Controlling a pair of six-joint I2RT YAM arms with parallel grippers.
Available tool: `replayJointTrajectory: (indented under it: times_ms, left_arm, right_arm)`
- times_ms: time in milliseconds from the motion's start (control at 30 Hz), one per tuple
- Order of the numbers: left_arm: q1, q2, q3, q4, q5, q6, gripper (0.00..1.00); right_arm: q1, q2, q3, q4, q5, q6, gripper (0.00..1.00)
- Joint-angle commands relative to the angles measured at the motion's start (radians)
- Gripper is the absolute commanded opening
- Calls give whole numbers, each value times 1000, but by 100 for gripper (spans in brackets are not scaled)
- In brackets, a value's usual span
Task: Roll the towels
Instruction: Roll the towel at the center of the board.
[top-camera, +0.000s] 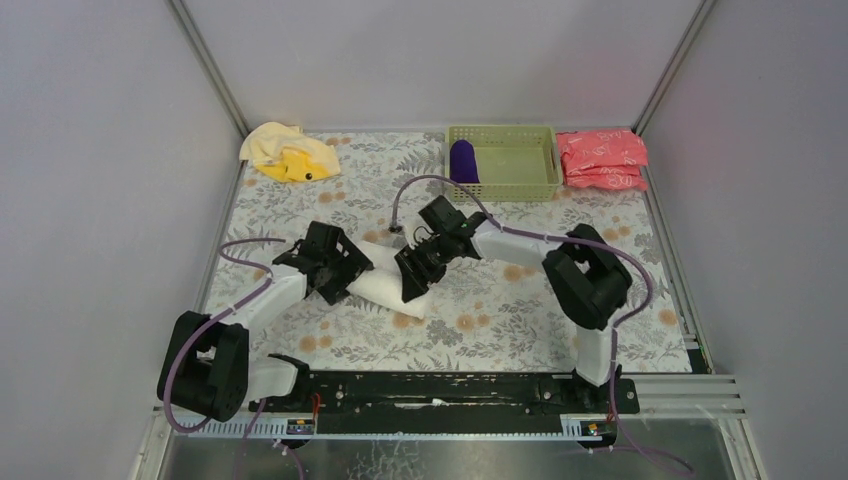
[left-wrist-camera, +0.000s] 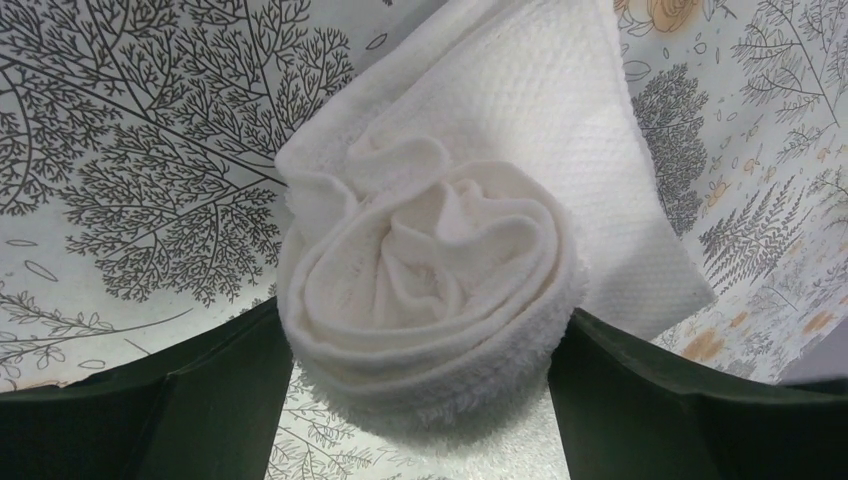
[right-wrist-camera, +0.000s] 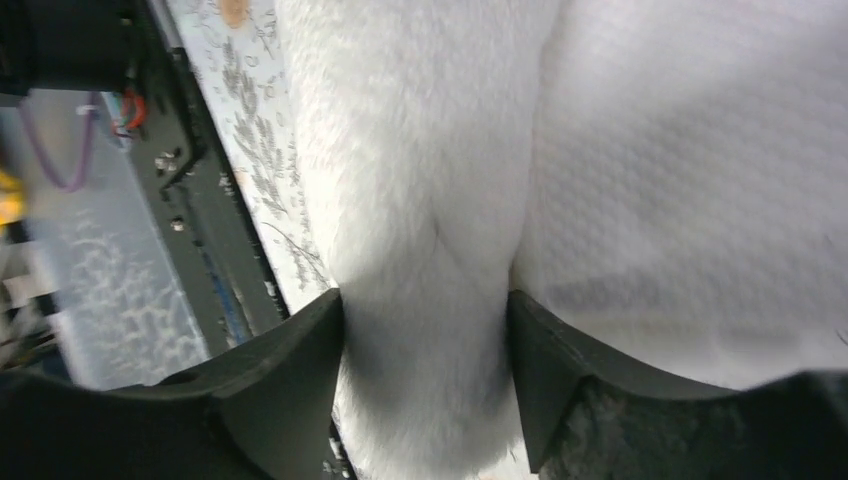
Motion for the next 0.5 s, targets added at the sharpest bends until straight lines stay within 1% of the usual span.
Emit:
replayJointTrajectory:
  times_ms: [0,100,267,367,467]
  left_arm:
    - [2,35,-52,-60,-94,24,83]
    - [2,37,-56,-64,-96,23,82]
    - [1,34,-70,-64,-98,19,82]
    - [3,44,-65,-62,-89,19,82]
    - [2,45,-61,-61,-83,22,82]
  right_arm:
    - [65,-205,-128,106,340,-44,69]
    - [140,-291,-194,193,516,-120,75]
    - [262,-365,-242,254,701,-247,81]
    - [313,-343,-242,268,759,-301,83]
    - [350,-266,-234,267,841,-344,83]
